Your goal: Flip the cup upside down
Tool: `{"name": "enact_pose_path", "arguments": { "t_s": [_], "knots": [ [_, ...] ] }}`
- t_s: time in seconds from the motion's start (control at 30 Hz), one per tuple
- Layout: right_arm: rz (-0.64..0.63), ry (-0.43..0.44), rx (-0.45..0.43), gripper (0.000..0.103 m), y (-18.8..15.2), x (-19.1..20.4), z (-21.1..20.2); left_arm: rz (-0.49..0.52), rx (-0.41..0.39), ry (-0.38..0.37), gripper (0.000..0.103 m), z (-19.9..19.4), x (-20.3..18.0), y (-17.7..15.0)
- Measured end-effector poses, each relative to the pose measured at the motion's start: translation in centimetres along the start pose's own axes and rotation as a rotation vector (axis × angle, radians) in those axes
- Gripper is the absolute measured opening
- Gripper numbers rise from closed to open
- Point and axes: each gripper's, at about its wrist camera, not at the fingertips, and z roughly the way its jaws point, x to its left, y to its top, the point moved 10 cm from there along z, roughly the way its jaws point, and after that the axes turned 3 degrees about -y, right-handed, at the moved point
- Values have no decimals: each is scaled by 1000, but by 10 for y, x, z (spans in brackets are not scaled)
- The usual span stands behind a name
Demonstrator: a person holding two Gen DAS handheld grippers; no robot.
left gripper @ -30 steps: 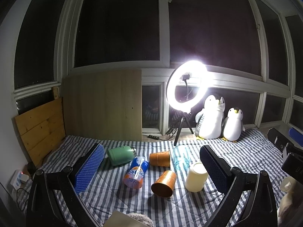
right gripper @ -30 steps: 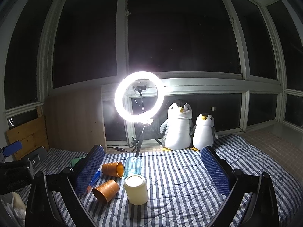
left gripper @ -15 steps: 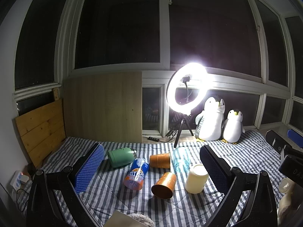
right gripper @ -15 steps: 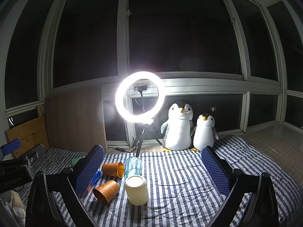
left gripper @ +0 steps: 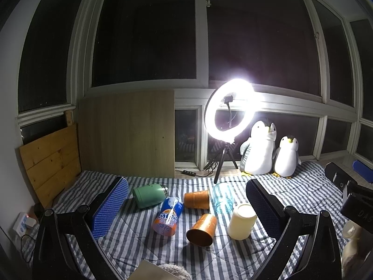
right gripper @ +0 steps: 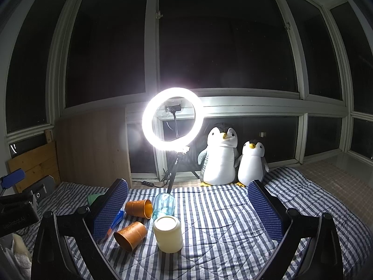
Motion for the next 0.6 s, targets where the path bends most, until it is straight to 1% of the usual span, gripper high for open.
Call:
{"name": "enact_pose_path", "arguments": {
  "t_s": [0.47,0.6],
  "knots": [
    [-6,2,8,102,-2,0,3,2,-1,-2,102,-1,2,2],
    [-3,6,16,102,-3,-1,5,-2,-4,8,102,1,4,2]
  ]
}}
